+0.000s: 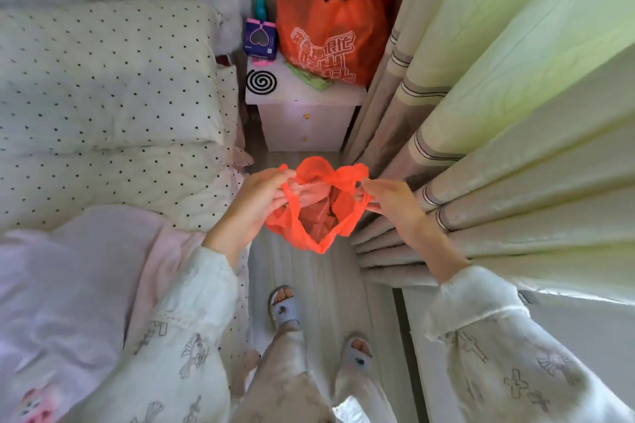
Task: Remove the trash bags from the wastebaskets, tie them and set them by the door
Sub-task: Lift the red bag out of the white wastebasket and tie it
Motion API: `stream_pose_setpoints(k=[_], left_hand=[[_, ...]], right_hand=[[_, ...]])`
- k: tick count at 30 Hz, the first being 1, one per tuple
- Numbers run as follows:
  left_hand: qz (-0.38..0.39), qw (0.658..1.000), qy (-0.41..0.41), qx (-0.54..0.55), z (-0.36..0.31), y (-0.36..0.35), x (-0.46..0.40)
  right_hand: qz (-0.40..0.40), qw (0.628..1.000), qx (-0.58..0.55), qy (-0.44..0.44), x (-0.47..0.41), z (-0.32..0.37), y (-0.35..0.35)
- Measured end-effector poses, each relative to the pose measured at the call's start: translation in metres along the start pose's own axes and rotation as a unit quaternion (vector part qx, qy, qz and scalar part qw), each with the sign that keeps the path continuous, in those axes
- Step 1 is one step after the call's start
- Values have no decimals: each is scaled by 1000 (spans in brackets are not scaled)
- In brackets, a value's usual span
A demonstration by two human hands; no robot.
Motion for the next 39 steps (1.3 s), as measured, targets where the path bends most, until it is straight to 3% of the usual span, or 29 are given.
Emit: stream_pose_setpoints(k=[7, 13, 19, 26, 31, 39], left_hand=[[-18, 998, -43, -33, 33, -15, 76], [-56, 996, -55, -41, 116, -24, 129], [-87, 995, -36, -45, 184, -31, 144], [-105, 994, -19, -40, 293, -29, 102], [-61, 995, -45, -72, 383, -22, 44], [-25, 979, -184, -84, 454, -38, -46]], right_hand=[[66, 992, 74, 74, 61, -32, 13], [133, 985, 86, 69, 99, -97, 35], [134, 985, 79, 73, 102, -163, 41], [86, 983, 90, 134, 79, -271, 30], [92, 985, 53, 139, 35, -366, 8], [35, 966, 84, 243, -62, -459, -3]])
Point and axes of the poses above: each hand's wrist, its own x-axis away from the middle knuckle, its own y-axis out of the back of the hand, z = x × y, the point moved 6 cm from there along -x, towards the middle knuckle, and after that the axes turned 2 degrees about -z, right-handed, at the moved point
